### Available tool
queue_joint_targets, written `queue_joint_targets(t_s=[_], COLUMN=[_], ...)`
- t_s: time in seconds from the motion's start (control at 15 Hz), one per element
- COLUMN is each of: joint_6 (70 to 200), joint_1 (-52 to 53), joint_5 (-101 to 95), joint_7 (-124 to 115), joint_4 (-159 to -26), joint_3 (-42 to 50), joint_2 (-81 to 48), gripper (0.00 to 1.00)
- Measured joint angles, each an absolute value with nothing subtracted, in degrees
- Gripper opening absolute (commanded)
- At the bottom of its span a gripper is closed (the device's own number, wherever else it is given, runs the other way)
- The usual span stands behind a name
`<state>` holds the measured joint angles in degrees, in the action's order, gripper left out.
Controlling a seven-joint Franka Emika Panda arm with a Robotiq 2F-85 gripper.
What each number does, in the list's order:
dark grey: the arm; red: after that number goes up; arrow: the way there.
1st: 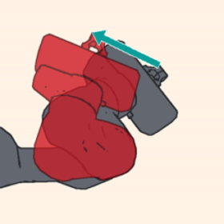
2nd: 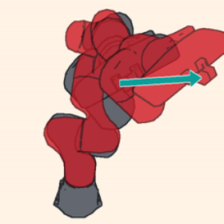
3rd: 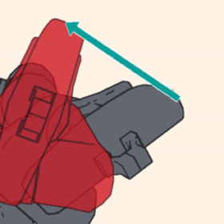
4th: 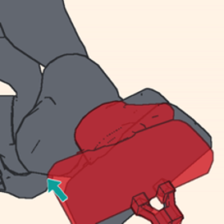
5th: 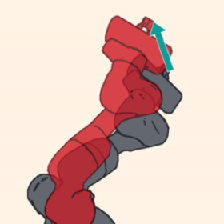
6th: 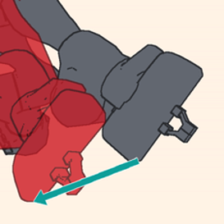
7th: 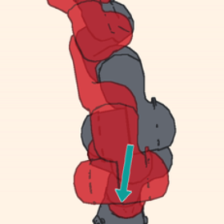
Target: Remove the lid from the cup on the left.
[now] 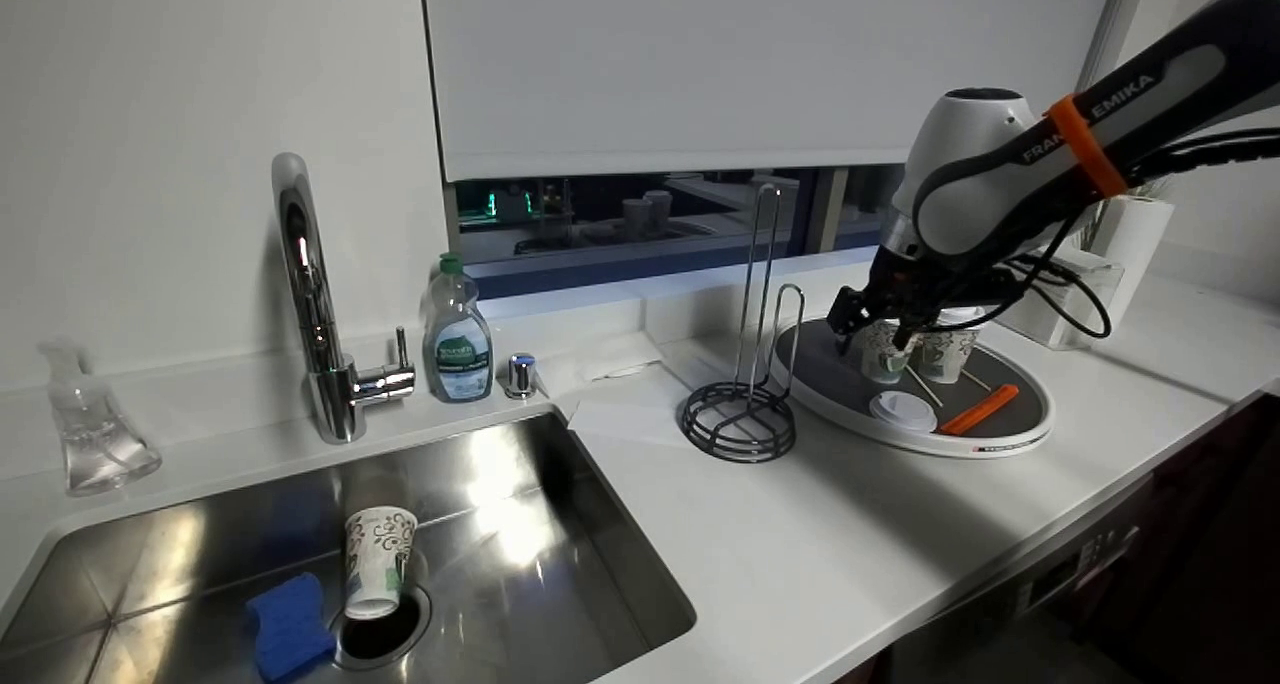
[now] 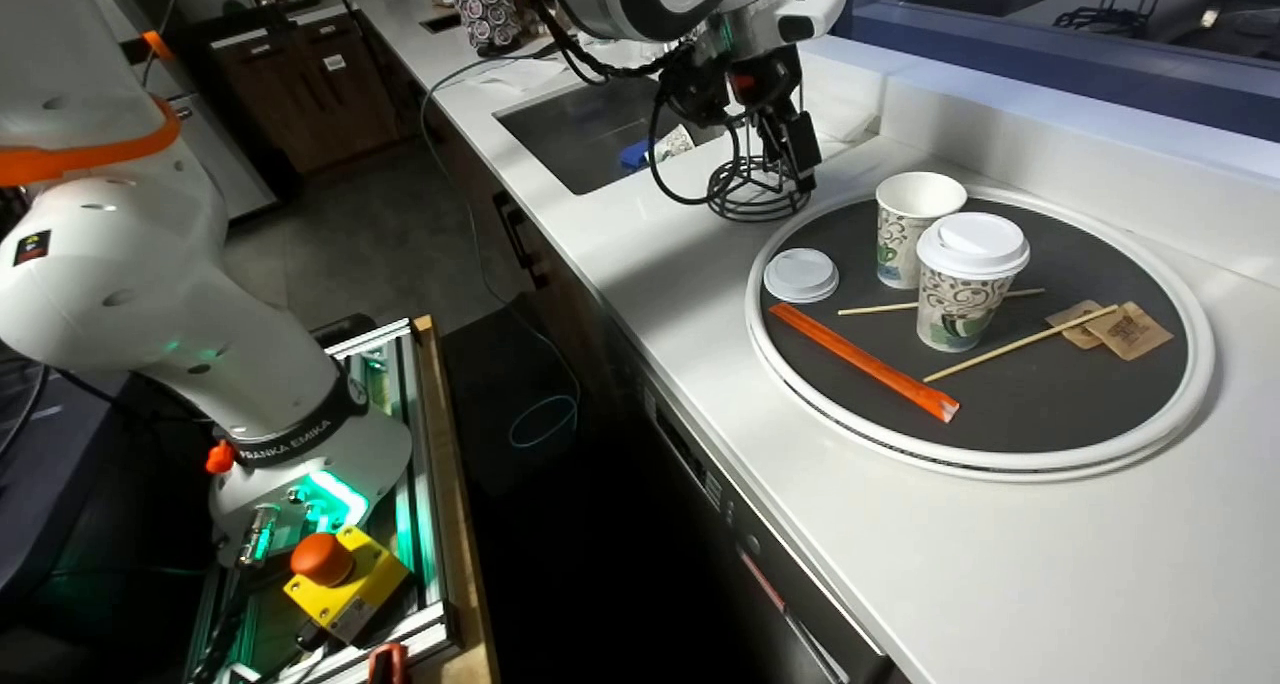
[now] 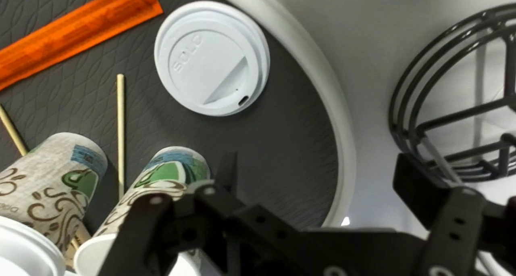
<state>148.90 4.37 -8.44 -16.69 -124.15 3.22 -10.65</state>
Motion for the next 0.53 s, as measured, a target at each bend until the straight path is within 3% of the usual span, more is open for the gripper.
queue_joint_targets(t_s=[0.53], joint_6=[146.2], joint_1=[3.5], joint_5=[-8.4], joint_7=[-9.1], joint_4=[-124.2], joint_3=[2.4], joint_2=[-12.5], gripper=[1.00])
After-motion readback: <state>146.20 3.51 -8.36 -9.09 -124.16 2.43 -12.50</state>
